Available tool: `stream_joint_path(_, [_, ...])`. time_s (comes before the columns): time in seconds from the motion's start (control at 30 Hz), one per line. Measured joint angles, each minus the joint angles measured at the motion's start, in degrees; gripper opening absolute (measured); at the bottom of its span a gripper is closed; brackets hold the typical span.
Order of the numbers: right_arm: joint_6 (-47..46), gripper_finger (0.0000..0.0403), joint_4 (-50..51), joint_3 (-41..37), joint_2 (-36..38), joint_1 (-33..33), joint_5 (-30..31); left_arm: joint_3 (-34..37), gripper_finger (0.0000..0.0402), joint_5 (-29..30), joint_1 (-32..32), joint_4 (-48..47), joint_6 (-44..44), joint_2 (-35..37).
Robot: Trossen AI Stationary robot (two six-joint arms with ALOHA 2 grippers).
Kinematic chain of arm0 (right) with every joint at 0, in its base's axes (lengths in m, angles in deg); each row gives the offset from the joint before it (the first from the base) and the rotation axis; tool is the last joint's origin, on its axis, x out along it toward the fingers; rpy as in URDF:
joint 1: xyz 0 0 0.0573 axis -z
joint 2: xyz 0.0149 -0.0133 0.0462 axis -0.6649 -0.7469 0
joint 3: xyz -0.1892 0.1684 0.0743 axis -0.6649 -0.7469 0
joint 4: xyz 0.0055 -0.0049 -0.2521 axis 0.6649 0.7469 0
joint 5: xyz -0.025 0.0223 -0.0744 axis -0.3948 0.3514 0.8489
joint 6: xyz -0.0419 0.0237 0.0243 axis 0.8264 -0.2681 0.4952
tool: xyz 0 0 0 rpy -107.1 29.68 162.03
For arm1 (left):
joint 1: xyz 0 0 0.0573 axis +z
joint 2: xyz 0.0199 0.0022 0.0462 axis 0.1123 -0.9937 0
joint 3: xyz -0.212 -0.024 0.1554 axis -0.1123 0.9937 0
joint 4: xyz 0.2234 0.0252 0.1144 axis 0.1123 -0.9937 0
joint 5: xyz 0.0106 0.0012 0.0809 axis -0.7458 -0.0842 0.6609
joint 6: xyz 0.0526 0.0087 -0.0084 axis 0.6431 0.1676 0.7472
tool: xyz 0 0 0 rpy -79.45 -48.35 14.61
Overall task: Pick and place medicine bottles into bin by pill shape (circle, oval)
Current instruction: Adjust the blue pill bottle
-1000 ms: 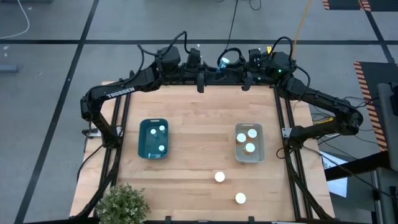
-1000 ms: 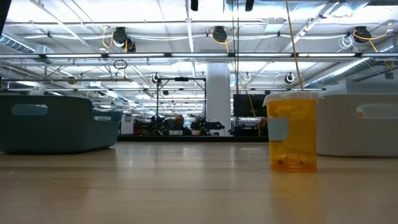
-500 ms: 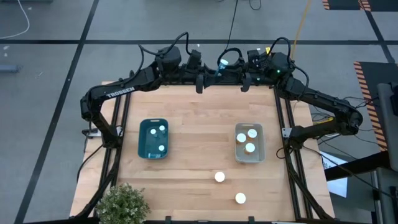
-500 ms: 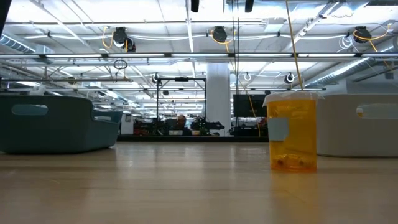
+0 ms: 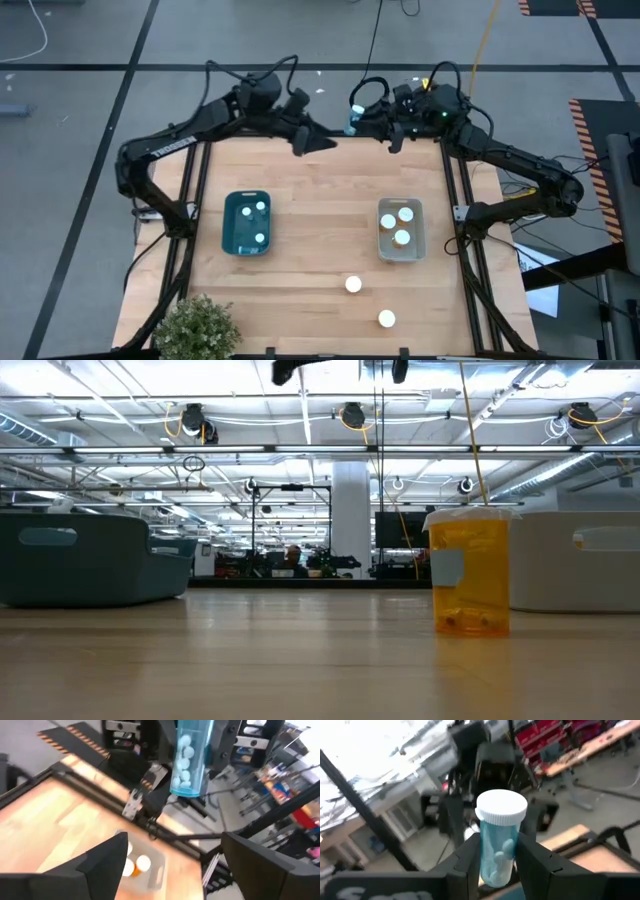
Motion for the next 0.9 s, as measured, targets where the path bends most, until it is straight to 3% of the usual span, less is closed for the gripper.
stream_joint_path(0.23, [7.6,0.01,11.1,0.0,0.0,-1.1,-2.9,0.0,0.0328,0.0,2.0,-4.5,-2.0,4.3])
stream_joint_path(0.57, [22.9,0.01,24.4,0.0,-0.6,-6.2,-1.4,-3.3,0.0328,4.6,-2.7,-8.0,1.5,1.2])
stream_joint_path(0.9, [30.2,0.01,29.6,0.1,-2.2,-10.0,0.3,-17.4,0.0328,8.9,-6.3,-20.9,11.4,-9.0])
